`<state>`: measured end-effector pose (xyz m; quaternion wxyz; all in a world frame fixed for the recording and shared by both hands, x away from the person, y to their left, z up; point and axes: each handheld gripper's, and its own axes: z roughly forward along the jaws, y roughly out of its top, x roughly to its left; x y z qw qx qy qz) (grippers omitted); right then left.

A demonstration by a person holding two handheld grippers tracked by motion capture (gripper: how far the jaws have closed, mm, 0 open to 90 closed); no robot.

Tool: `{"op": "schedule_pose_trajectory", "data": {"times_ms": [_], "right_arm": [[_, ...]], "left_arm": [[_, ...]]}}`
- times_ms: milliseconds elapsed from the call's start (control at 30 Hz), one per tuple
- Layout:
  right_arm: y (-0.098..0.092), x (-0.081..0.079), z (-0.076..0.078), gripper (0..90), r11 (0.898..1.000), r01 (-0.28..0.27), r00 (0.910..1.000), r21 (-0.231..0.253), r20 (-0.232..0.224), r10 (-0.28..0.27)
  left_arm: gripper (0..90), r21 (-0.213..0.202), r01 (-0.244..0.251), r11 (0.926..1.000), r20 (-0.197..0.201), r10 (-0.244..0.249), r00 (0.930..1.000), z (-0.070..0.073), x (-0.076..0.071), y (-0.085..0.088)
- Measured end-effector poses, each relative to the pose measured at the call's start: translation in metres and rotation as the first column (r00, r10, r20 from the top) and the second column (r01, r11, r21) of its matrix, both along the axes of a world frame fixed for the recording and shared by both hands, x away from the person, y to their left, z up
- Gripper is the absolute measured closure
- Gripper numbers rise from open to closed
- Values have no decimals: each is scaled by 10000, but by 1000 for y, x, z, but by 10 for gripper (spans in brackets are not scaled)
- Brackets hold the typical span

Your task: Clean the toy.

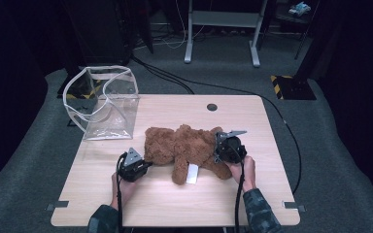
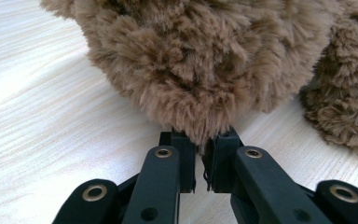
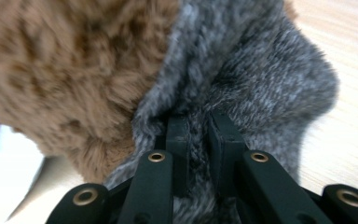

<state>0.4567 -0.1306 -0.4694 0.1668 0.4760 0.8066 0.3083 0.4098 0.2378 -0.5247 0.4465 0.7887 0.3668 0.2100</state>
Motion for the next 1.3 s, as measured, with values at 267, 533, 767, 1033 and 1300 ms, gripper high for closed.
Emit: {"op": "schedule_pose_trajectory", "data": {"times_ms": [267, 533, 767, 1033, 1300], "right_arm": [[-18, -1, -14, 806, 9948, 319, 9989, -972, -305, -350], [-56, -11, -8, 805, 9848, 1392, 9903, -1038, 102, -1389], [-26, -5, 19, 803, 9986, 490, 9952, -194, 862, -472], [-6, 14, 3, 806, 9949, 271, 9995, -972, 205, -252], [-44, -2, 10, 805, 9899, 1112, 9932, -882, 442, -1077]], "left_arm": [[837, -60, -37, 10000, -1, 37, 10000, 0, 0, 0], [837, -41, -25, 10000, -18, 25, 10000, 0, 0, 0], [837, 10, -15, 10000, 37, 15, 10000, 0, 0, 0], [836, -24, 34, 10000, -66, -34, 10000, 1, 0, 1], [731, 129, -121, 9998, -36, 122, 9999, 1, -1, 0]]}}
